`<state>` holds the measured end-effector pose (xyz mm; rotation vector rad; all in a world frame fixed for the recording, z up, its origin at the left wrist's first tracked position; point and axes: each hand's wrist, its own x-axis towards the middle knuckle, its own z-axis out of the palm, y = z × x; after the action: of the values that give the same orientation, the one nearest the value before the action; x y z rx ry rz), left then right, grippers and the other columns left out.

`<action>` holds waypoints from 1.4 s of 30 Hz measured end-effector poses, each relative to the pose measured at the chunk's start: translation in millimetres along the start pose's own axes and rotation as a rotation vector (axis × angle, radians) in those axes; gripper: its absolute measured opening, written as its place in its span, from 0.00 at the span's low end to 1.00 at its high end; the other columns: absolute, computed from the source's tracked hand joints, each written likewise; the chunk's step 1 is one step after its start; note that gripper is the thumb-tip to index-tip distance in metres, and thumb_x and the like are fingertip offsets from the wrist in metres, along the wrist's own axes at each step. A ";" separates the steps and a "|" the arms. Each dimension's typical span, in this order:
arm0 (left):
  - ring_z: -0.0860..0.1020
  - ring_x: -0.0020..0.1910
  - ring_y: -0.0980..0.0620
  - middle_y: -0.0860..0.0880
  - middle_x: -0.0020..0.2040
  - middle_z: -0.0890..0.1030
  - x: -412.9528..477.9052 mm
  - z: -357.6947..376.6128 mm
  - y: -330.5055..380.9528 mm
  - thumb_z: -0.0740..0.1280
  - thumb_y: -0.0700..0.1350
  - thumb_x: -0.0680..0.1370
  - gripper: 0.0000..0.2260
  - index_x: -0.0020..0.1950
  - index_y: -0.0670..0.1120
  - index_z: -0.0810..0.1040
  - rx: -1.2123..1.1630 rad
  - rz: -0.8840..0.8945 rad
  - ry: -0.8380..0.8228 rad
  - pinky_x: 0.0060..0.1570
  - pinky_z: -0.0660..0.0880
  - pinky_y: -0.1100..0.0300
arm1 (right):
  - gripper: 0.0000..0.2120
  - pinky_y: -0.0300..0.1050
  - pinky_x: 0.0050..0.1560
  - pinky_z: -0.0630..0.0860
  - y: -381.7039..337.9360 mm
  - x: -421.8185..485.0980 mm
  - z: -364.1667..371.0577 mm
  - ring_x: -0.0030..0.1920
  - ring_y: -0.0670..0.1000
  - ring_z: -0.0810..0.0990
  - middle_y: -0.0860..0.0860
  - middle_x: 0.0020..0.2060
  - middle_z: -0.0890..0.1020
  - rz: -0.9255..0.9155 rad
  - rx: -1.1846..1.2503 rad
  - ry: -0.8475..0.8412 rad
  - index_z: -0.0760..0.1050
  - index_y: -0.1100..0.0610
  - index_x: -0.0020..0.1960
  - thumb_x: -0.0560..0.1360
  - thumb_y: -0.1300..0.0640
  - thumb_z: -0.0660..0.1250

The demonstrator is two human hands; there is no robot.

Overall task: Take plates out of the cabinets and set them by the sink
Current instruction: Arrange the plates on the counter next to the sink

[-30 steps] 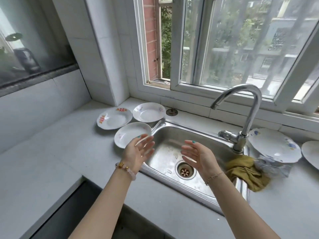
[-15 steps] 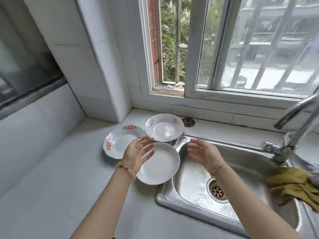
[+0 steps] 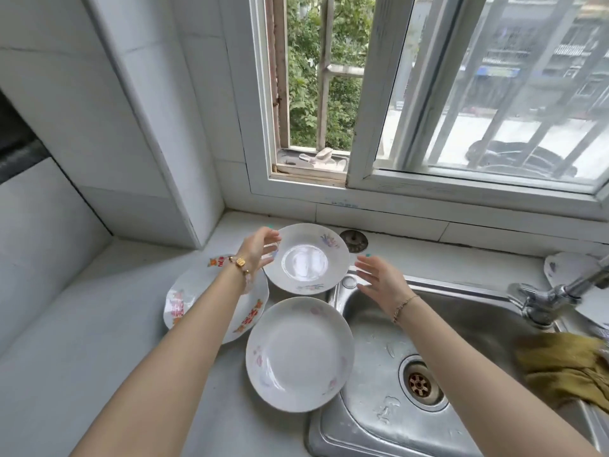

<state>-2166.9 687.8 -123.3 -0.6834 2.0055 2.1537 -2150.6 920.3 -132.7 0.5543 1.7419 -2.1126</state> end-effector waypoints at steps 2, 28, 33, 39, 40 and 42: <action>0.73 0.44 0.52 0.48 0.46 0.76 18.1 1.8 -0.7 0.56 0.46 0.80 0.11 0.40 0.46 0.73 0.119 0.015 0.026 0.41 0.68 0.61 | 0.11 0.50 0.61 0.69 0.2 9.1 4.7 0.57 0.50 0.73 0.56 0.66 0.73 0.017 -0.022 0.010 0.73 0.57 0.59 0.79 0.56 0.58; 0.71 0.34 0.50 0.47 0.32 0.74 89.9 -0.2 -17.8 0.53 0.44 0.81 0.15 0.35 0.47 0.66 0.306 -0.055 0.035 0.36 0.66 0.59 | 0.16 0.43 0.62 0.69 5.7 66.1 22.7 0.64 0.54 0.74 0.58 0.64 0.74 0.089 0.109 0.054 0.69 0.65 0.65 0.81 0.57 0.54; 0.74 0.38 0.45 0.49 0.31 0.79 87.9 -0.4 -19.8 0.53 0.45 0.81 0.15 0.37 0.43 0.71 0.372 -0.040 0.038 0.37 0.70 0.60 | 0.22 0.47 0.70 0.65 2.5 67.0 20.2 0.69 0.56 0.70 0.59 0.69 0.70 0.077 0.165 0.038 0.63 0.68 0.71 0.82 0.56 0.53; 0.76 0.53 0.33 0.29 0.59 0.74 91.1 -5.3 -26.0 0.55 0.52 0.75 0.28 0.60 0.28 0.69 0.517 -0.016 -0.017 0.56 0.71 0.39 | 0.20 0.44 0.63 0.69 3.0 59.4 17.2 0.67 0.55 0.72 0.59 0.67 0.72 0.070 0.140 0.030 0.65 0.68 0.69 0.82 0.57 0.52; 0.74 0.57 0.30 0.28 0.59 0.74 90.3 -5.4 -26.1 0.55 0.52 0.76 0.28 0.60 0.27 0.68 0.551 -0.013 -0.026 0.56 0.70 0.39 | 0.20 0.44 0.63 0.69 2.9 58.0 17.0 0.67 0.55 0.72 0.59 0.67 0.72 0.066 0.136 0.025 0.65 0.68 0.69 0.82 0.57 0.52; 0.72 0.59 0.30 0.29 0.58 0.74 91.2 -6.2 -29.1 0.54 0.53 0.76 0.28 0.61 0.28 0.68 0.552 -0.022 -0.016 0.56 0.71 0.39 | 0.21 0.45 0.65 0.68 3.9 56.9 15.4 0.68 0.55 0.71 0.59 0.69 0.71 0.070 0.132 0.020 0.63 0.67 0.71 0.82 0.56 0.52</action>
<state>-2235.4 665.6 -186.6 -0.5878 2.4040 1.4655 -2199.1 903.5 -162.0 0.6651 1.5772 -2.1907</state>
